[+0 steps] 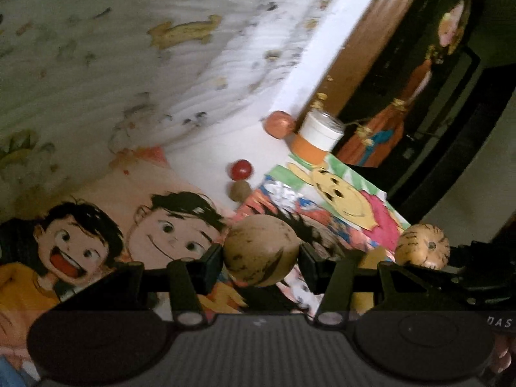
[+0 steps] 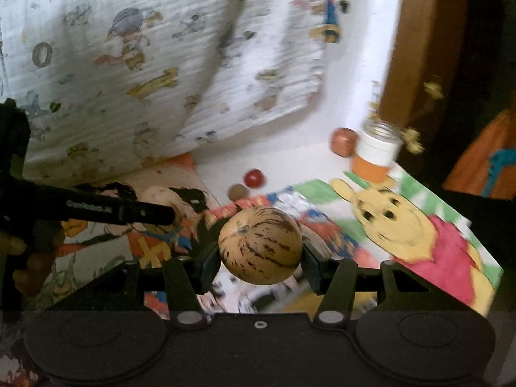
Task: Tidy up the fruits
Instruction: 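Carry the melon in the right tool and beige fruit in the left tool over the tray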
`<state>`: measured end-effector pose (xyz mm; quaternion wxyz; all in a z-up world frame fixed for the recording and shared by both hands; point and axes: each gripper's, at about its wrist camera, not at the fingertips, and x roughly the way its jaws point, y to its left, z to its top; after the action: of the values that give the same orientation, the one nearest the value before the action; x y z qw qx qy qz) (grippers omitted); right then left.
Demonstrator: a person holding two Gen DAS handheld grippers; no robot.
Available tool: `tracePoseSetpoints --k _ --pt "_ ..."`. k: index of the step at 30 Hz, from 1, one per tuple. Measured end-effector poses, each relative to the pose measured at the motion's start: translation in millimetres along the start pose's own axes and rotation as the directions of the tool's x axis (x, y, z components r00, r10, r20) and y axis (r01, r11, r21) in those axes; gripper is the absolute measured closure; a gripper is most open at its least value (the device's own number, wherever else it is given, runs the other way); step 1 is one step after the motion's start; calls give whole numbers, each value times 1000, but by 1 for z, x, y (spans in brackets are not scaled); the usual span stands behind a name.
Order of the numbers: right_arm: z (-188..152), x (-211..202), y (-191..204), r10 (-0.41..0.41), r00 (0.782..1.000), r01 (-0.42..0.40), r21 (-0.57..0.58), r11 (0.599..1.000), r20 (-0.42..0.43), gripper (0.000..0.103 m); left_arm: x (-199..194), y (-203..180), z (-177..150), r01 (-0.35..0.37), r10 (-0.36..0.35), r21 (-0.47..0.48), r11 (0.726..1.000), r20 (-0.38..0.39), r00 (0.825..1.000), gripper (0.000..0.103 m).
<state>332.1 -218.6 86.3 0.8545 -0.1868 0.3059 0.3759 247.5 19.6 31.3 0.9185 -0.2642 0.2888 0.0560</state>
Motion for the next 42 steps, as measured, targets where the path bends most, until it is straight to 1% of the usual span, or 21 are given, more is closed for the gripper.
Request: tracePoseSetpoints --k 6,10,14,18,24,27,31,34,42 --pt "-30 -41 -7 -117 993 117 98 988 2 47 -13 -26 -18 55 -54 58 997 -26 998 47" --pt "-54 -61 -6 -211 977 210 142 967 -10 47 -14 -46 -30 86 -81 97 992 -58 995 47" --pt "-79 -71 -6 -269 963 270 189 944 -32 47 -8 -65 -39 113 -100 137 984 -98 990 47" --pt "-100 -79 -6 -292 956 292 254 922 -39 47 1 -85 -47 139 -116 177 974 -134 984 47" --pt "-119 -87 -4 -325 945 324 294 899 -47 47 14 -113 -57 189 -144 247 950 -190 971 47" --pt "-127 -87 -4 -342 938 341 306 889 -52 47 21 -125 -62 209 -147 284 936 -227 963 47" --pt "-136 -85 -2 -366 929 368 293 882 -65 47 32 -137 -69 226 -138 319 920 -275 951 47" --pt "-144 -83 -4 -358 931 363 303 881 -74 47 41 -143 -71 230 -128 339 912 -298 946 47" --pt "-153 -73 -5 -340 936 350 314 883 -88 47 57 -151 -73 219 -91 380 899 -326 941 47"
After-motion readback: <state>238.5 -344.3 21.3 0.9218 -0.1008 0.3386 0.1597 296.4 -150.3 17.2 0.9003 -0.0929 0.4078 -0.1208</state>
